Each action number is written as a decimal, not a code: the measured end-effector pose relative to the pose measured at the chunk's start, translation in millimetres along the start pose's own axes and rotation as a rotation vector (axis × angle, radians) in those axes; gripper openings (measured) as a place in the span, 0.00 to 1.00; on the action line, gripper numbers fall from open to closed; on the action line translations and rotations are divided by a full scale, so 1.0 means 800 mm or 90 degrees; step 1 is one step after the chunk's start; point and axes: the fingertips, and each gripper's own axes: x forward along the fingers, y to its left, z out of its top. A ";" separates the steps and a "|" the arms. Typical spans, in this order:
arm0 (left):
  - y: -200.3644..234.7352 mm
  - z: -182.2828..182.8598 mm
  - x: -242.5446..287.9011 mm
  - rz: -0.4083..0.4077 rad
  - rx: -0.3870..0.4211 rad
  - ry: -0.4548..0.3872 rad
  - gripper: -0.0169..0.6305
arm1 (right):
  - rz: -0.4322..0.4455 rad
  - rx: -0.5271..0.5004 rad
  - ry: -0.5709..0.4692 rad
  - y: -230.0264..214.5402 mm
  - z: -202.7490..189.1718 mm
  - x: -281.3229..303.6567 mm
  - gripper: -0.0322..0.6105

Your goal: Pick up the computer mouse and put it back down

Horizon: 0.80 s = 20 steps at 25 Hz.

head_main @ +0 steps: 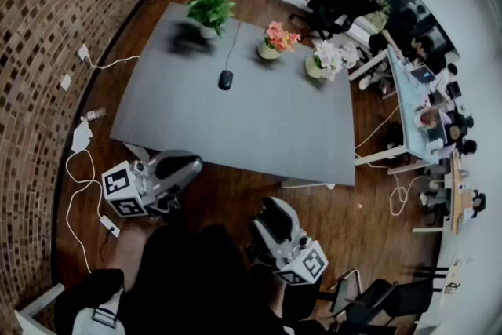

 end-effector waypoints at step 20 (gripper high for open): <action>0.179 0.024 0.133 0.157 0.056 0.025 0.03 | 0.091 0.081 0.003 -0.265 0.046 0.086 0.34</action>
